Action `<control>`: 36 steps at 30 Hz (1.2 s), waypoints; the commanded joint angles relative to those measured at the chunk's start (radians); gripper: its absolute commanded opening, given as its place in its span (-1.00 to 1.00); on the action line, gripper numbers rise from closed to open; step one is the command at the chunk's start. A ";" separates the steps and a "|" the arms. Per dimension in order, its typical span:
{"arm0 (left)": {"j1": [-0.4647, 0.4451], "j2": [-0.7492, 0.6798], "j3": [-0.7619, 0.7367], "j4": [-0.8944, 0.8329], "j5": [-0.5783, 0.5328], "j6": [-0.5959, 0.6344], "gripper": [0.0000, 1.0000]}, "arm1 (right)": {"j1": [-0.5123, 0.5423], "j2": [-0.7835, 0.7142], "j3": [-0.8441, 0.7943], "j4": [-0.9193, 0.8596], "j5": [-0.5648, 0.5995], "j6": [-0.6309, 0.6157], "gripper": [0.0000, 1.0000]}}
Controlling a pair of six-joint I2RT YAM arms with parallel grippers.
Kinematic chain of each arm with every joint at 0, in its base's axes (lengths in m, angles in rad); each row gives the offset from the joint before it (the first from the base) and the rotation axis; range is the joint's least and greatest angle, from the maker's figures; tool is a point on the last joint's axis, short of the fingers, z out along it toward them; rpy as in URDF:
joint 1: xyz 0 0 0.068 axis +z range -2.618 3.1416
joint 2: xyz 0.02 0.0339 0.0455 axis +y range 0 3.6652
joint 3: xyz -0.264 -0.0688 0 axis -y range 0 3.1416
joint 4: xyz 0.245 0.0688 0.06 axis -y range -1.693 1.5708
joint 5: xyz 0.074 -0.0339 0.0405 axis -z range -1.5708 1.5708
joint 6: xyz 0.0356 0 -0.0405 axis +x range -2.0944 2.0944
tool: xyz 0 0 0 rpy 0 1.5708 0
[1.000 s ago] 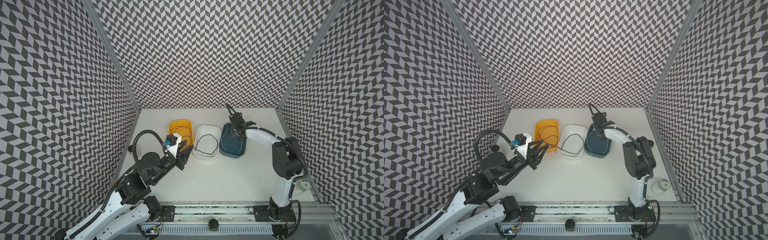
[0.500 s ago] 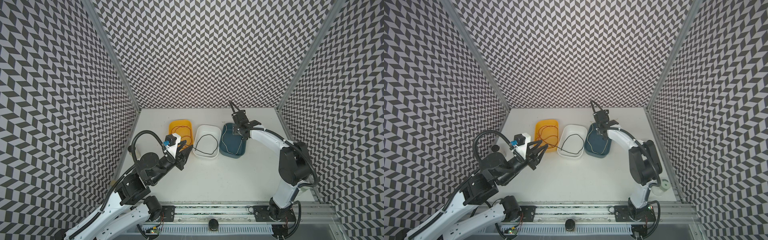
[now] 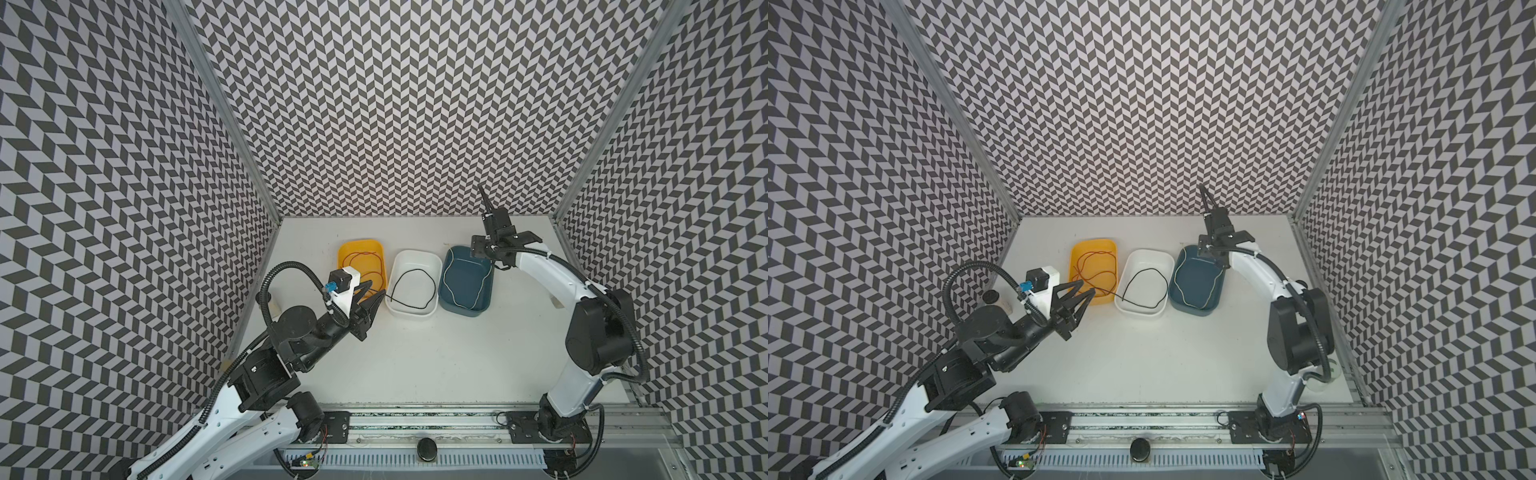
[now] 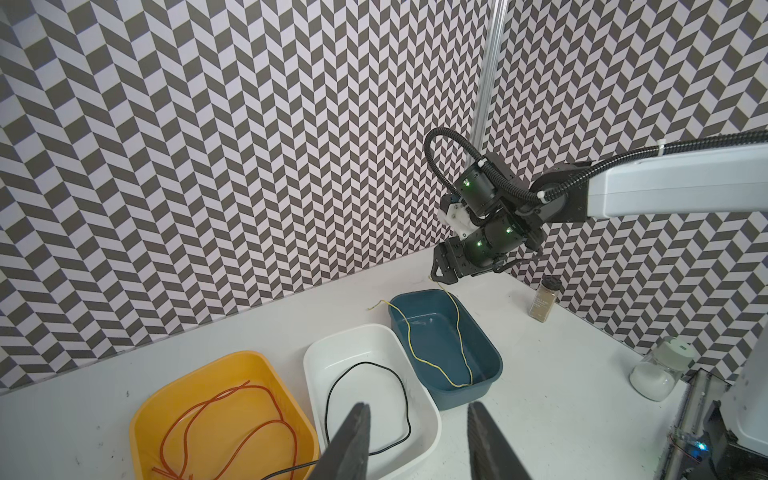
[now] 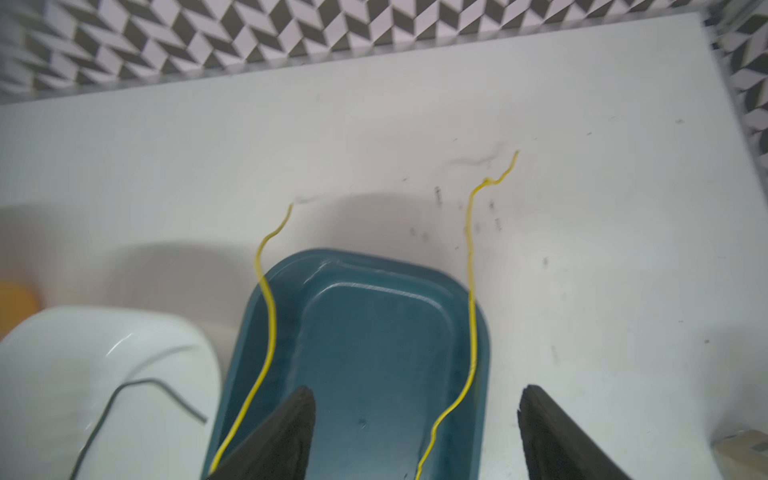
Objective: Untangle the cables
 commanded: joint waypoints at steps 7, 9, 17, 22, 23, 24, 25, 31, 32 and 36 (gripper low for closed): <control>0.002 -0.006 -0.008 0.009 -0.052 -0.007 0.03 | 0.229 -0.277 -0.163 0.041 -0.053 -0.039 0.64; 0.000 -0.003 -0.008 0.009 -0.076 -0.009 0.16 | 0.248 -0.356 -0.219 0.066 -0.029 -0.059 0.74; 0.002 0.030 -0.015 0.006 -0.349 -0.022 0.90 | 0.254 -0.709 -0.436 0.118 0.125 -0.154 0.99; 0.006 0.113 0.004 -0.006 -0.629 -0.025 1.00 | 0.247 -0.832 -0.500 0.088 0.303 -0.201 0.99; 0.013 0.141 0.022 -0.029 -0.671 -0.030 1.00 | 0.244 -0.837 -0.507 0.092 0.340 -0.206 0.99; 0.028 0.173 0.046 -0.063 -0.697 -0.038 1.00 | 0.242 -0.836 -0.515 0.098 0.393 -0.210 0.99; 0.048 0.201 0.065 -0.097 -0.713 -0.057 1.00 | 0.238 -0.838 -0.522 0.105 0.449 -0.202 0.99; 0.210 0.204 -0.028 -0.117 -0.654 -0.175 1.00 | 0.182 -0.908 -0.735 0.424 0.544 -0.381 0.99; 0.231 0.187 -0.076 -0.066 -0.652 -0.172 1.00 | 0.170 -0.914 -0.788 0.506 0.551 -0.404 0.99; 0.281 0.181 -0.223 0.123 -0.672 -0.070 1.00 | 0.070 -0.878 -0.881 0.629 0.499 -0.420 0.99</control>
